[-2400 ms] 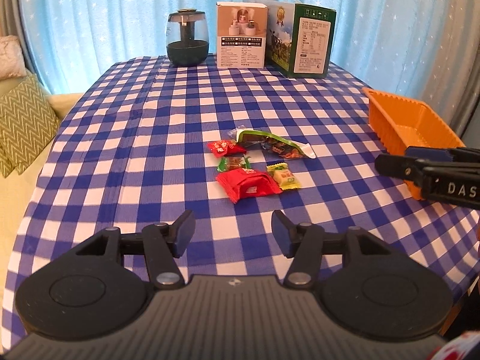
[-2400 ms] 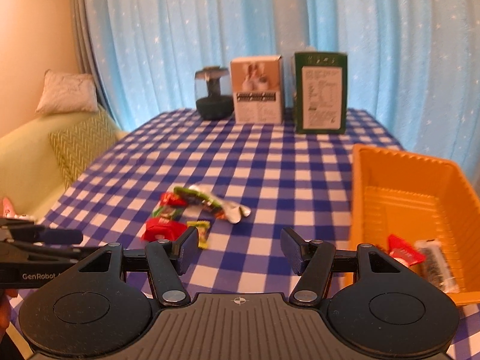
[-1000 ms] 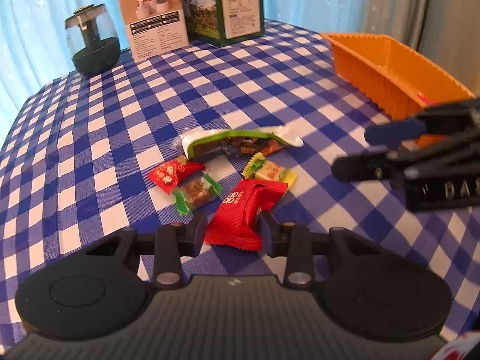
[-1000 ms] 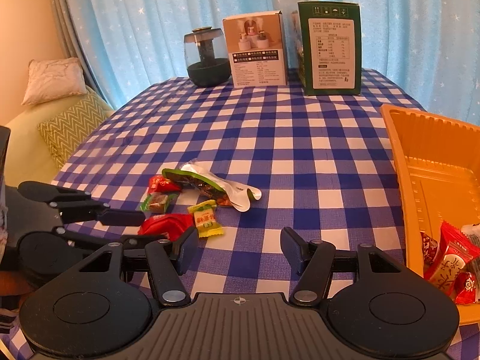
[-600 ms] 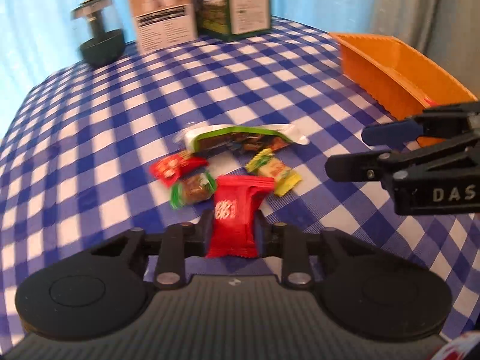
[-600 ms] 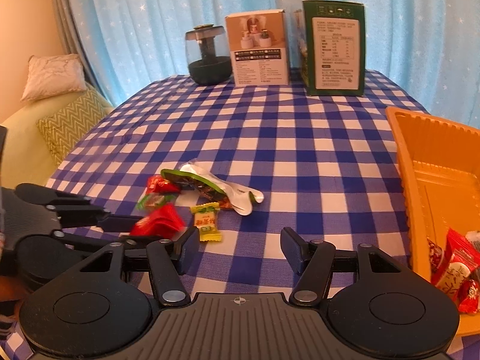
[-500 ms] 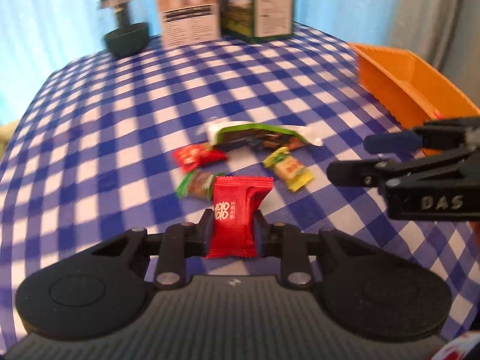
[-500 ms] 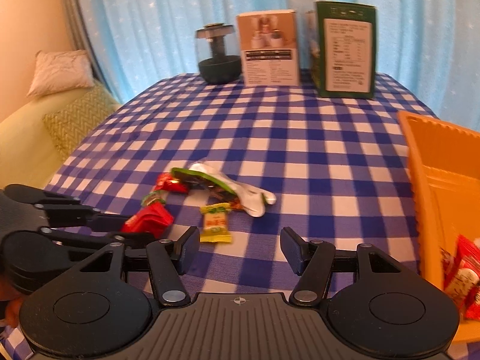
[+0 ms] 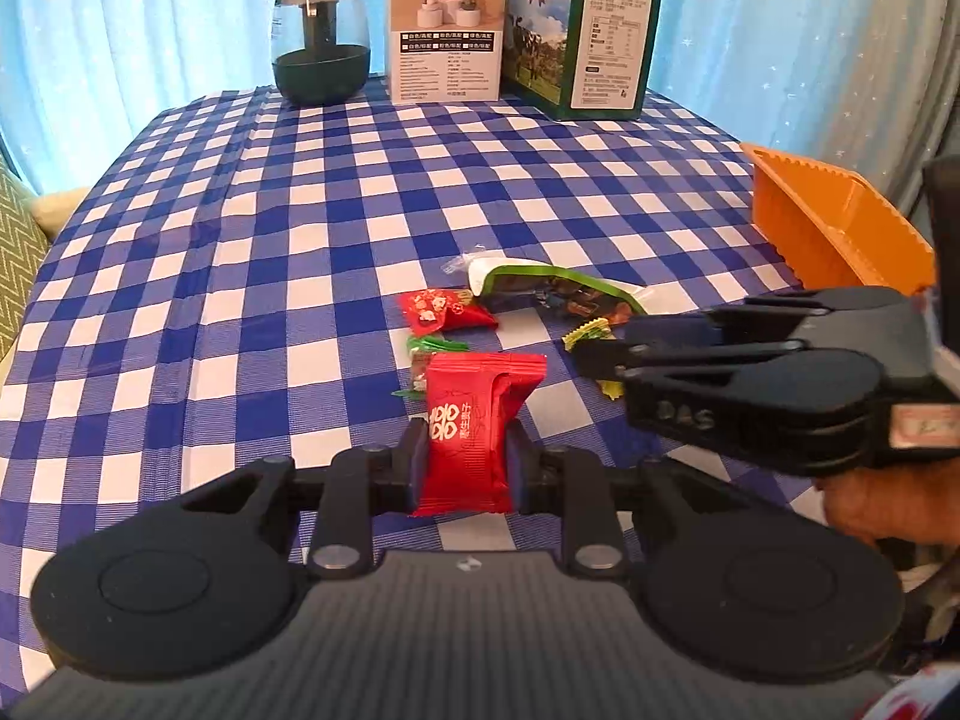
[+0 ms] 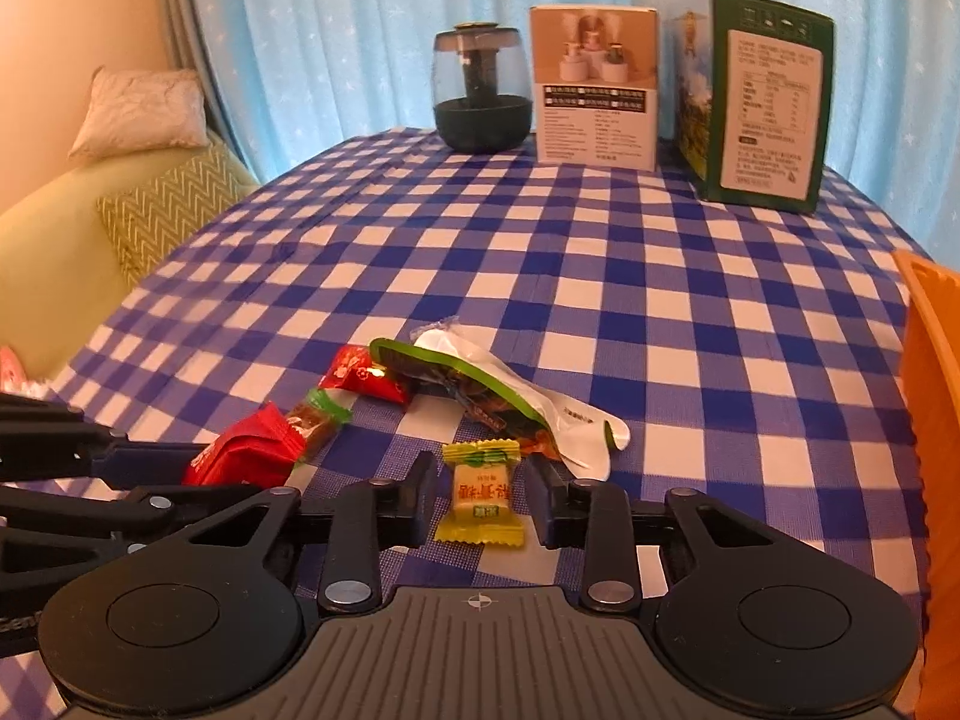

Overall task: Organize snacks
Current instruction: 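Carry the red packet and yellow candy over the orange tray with both tools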

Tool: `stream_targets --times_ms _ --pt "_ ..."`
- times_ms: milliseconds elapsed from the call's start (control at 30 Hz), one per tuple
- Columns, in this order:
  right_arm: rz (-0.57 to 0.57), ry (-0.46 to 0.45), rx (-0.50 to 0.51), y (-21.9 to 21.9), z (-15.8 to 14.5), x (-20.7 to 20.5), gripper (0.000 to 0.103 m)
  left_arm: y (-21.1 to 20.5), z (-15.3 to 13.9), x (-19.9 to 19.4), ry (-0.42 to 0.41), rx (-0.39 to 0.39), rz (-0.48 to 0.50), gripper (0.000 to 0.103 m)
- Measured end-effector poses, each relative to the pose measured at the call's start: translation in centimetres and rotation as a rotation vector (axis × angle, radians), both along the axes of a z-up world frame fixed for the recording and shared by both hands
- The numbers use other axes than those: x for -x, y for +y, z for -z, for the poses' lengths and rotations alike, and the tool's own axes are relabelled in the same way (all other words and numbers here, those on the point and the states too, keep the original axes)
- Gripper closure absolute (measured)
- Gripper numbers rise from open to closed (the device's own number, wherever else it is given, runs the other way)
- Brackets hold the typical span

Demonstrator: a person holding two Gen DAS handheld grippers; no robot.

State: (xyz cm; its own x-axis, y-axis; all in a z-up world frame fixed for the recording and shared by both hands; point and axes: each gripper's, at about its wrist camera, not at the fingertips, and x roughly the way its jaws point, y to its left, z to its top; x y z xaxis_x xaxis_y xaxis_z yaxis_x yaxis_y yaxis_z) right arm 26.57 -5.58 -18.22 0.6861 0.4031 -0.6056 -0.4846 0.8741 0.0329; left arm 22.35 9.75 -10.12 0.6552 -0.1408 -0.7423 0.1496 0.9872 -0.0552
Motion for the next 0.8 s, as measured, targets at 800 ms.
stream_targets --times_ms 800 --pt "0.172 -0.066 -0.047 -9.3 -5.4 7.1 0.082 -6.9 -4.3 4.3 -0.066 0.082 0.023 0.08"
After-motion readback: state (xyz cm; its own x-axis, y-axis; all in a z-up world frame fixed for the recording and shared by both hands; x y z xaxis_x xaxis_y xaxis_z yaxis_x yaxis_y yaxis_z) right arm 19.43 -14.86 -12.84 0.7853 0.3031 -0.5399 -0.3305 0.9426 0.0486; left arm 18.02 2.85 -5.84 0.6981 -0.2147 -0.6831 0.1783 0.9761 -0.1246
